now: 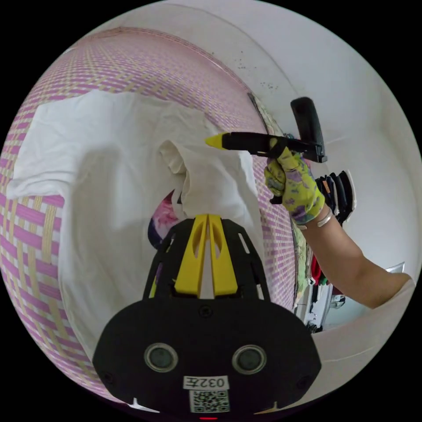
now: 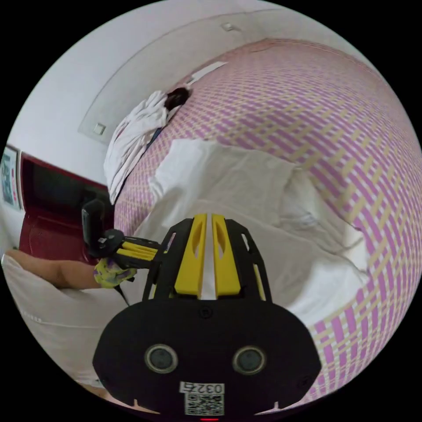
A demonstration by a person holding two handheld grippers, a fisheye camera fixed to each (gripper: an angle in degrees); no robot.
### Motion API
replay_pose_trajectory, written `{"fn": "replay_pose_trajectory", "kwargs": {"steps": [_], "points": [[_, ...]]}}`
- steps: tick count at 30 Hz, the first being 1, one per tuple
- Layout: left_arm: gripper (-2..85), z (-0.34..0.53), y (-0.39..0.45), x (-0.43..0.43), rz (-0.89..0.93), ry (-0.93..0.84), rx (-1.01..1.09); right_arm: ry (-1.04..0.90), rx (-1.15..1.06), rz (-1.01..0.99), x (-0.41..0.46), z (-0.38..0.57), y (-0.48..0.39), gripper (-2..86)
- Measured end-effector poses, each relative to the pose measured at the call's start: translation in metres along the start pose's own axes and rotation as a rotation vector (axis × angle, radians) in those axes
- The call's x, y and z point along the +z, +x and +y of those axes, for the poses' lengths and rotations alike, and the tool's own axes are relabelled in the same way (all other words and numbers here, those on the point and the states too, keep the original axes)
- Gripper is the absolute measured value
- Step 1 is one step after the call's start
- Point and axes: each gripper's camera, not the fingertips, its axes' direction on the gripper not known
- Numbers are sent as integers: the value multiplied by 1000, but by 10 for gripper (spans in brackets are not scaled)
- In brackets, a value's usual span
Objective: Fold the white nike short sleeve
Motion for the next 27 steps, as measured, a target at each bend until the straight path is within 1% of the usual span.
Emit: {"fn": "replay_pose_trajectory", "kwargs": {"steps": [2,3,5,7,9,11,13,15,18,21,23,25,27], "points": [[-9,0,-4,4,20,-6,-13,-82,-19,46,25,-12,-14,2],[-9,0,-4,6,33,-10,-9,-123,-16,108,39,-19,-20,0],[-9,0,-3,3,37,-24,-4,-92,5,149,43,-25,-24,1],[-9,8,-3,-5,77,-53,3,-48,103,141,39,-35,-22,20],[-10,27,-8,-30,113,-12,-9,-41,135,129,36,-42,-31,44],[-11,54,-16,-65,114,45,-25,-17,100,187,33,-51,-53,50],[-6,101,-33,-115,15,99,-72,0,7,198,36,-65,-90,52],[6,137,-48,-148,-87,109,-131,-10,-52,177,46,-80,-113,56],[54,185,-65,-183,-216,58,-212,-40,-97,133,72,-108,-141,71],[84,213,-64,-194,-257,10,-226,-88,-125,141,105,-137,-168,96],[88,221,-56,-193,-256,-3,-214,-125,-142,164,124,-153,-185,111],[91,224,-44,-183,-304,-61,-189,-157,-163,232,144,-169,-207,129],[90,224,-33,-179,-355,-74,-161,-197,-171,273,159,-176,-218,134]]}}
